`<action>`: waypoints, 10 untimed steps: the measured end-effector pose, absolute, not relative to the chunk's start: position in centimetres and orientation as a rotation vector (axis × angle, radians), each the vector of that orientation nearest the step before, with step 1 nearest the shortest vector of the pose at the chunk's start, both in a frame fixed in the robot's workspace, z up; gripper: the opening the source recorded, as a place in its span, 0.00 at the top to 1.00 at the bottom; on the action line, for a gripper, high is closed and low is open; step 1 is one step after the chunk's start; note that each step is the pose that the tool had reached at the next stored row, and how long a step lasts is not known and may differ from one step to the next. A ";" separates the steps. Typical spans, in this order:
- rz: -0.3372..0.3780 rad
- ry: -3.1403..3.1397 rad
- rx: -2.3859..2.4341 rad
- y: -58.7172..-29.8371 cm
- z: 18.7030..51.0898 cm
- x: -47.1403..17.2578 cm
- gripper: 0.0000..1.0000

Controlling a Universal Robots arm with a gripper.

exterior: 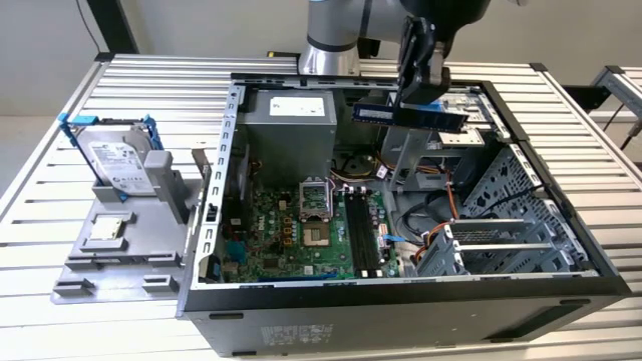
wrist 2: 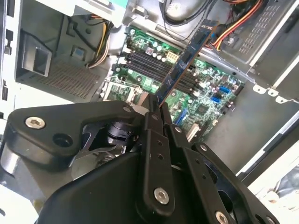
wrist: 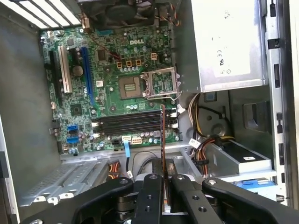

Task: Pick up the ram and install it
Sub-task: 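Pick up the ram and move it above insertion slot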

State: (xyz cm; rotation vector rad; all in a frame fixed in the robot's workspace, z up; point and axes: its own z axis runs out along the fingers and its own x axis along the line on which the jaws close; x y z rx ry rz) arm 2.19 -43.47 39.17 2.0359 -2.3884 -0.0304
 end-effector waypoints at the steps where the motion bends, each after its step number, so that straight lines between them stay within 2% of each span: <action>1: -0.031 -2.399 2.024 -43.5 39.2 2.2 1.00; 10: -0.031 -2.494 1.907 -43.6 39.2 2.2 1.00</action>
